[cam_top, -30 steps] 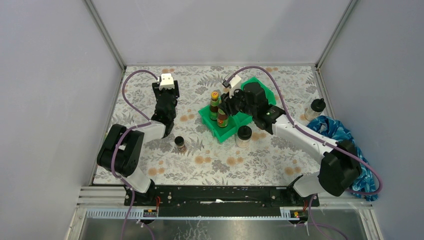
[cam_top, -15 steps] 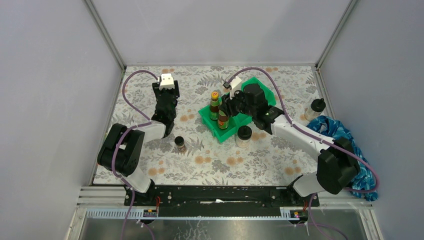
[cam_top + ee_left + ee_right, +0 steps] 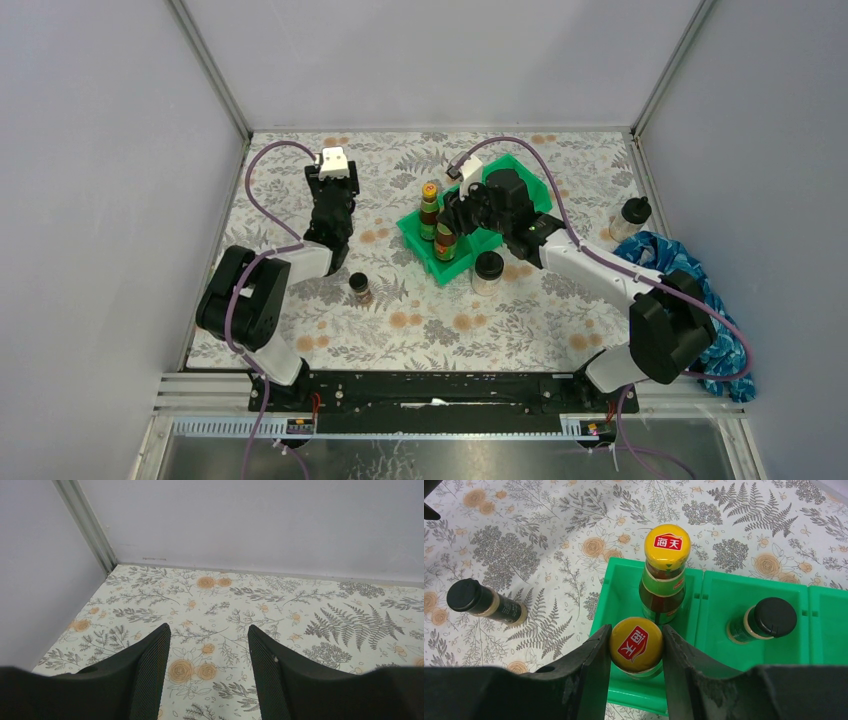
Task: Organize the condiment bottles
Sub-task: Place the bottle in the storage box.
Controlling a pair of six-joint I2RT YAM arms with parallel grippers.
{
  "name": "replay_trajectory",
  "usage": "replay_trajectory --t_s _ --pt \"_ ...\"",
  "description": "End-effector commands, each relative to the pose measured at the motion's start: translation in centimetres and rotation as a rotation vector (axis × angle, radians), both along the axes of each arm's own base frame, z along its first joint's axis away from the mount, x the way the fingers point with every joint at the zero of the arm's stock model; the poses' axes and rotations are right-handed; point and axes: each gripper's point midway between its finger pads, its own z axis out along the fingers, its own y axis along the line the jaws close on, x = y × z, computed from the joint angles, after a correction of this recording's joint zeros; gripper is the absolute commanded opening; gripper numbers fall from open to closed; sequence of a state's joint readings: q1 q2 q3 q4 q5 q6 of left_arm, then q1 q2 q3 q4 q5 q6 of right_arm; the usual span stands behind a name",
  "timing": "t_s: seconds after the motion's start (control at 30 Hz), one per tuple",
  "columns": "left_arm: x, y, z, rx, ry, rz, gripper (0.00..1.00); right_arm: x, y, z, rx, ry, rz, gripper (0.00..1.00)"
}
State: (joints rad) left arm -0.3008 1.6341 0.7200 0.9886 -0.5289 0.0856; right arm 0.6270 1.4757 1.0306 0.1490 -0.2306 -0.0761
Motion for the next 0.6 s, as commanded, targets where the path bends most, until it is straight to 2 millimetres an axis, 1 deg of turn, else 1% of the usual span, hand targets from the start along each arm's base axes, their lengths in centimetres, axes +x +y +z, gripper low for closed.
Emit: replay_trajectory --t_s 0.0,0.57 --pt "0.06 0.05 0.68 -0.014 -0.048 0.019 0.64 1.52 1.24 5.21 0.134 -0.146 0.017 0.0" --pt "0.03 -0.1 0.49 -0.01 -0.045 0.02 0.64 1.71 1.16 4.24 0.135 -0.126 0.021 0.0"
